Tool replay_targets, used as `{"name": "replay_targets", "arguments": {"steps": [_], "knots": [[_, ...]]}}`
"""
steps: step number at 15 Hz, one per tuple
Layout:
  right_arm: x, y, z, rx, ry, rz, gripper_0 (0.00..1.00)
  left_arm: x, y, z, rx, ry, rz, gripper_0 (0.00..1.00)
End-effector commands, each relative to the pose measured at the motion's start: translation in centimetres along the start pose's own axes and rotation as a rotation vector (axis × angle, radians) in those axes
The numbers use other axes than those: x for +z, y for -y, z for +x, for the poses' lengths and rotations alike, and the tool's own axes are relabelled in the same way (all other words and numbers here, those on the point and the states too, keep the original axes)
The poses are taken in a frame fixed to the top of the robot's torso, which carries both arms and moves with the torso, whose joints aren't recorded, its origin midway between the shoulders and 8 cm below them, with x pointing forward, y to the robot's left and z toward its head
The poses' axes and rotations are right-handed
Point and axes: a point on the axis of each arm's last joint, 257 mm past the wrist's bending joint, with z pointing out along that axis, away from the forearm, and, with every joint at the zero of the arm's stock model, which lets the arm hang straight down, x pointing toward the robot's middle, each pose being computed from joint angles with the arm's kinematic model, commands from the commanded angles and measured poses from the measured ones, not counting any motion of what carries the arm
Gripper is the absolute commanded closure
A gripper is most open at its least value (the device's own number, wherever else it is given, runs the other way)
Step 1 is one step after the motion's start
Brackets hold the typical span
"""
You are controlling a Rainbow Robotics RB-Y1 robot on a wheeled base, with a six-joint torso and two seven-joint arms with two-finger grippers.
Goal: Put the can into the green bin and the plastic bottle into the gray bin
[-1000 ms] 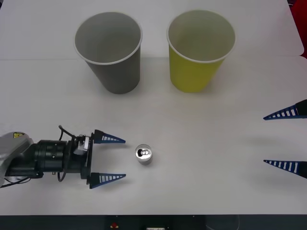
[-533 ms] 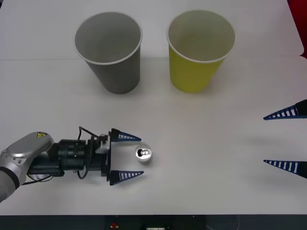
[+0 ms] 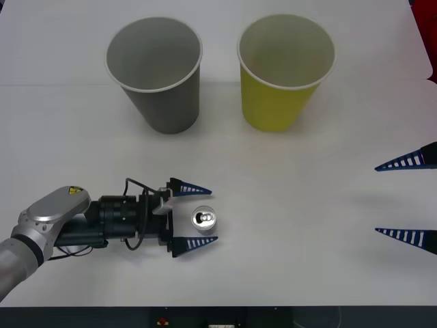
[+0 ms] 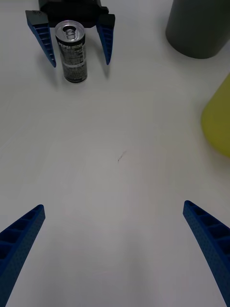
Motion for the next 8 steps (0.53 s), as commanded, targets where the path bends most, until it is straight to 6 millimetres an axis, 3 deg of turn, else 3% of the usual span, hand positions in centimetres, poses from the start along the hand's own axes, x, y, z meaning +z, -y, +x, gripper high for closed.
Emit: {"name": "replay_targets", "arguments": {"steps": [1, 2, 3, 4, 8], "knots": [[0.00, 0.00, 0.00, 0.000, 0.000, 0.000, 0.00, 0.01, -0.06, -0.06, 0.002, 0.000, 0.000, 0.00], [0.00, 0.00, 0.00, 0.000, 0.000, 0.000, 0.00, 0.03, -0.11, -0.11, 0.003, 0.001, 0.000, 0.16], [0.00, 0.00, 0.00, 0.000, 0.000, 0.000, 0.00, 0.03, -0.11, -0.11, 0.005, 0.001, 0.000, 0.65], [0.00, 0.00, 0.00, 0.000, 0.000, 0.000, 0.00, 0.03, -0.08, -0.13, 0.003, 0.001, 0.002, 1.00], [0.00, 0.00, 0.00, 0.000, 0.000, 0.000, 0.00, 0.03, -0.11, -0.11, 0.008, 0.001, 0.000, 1.00]]}}
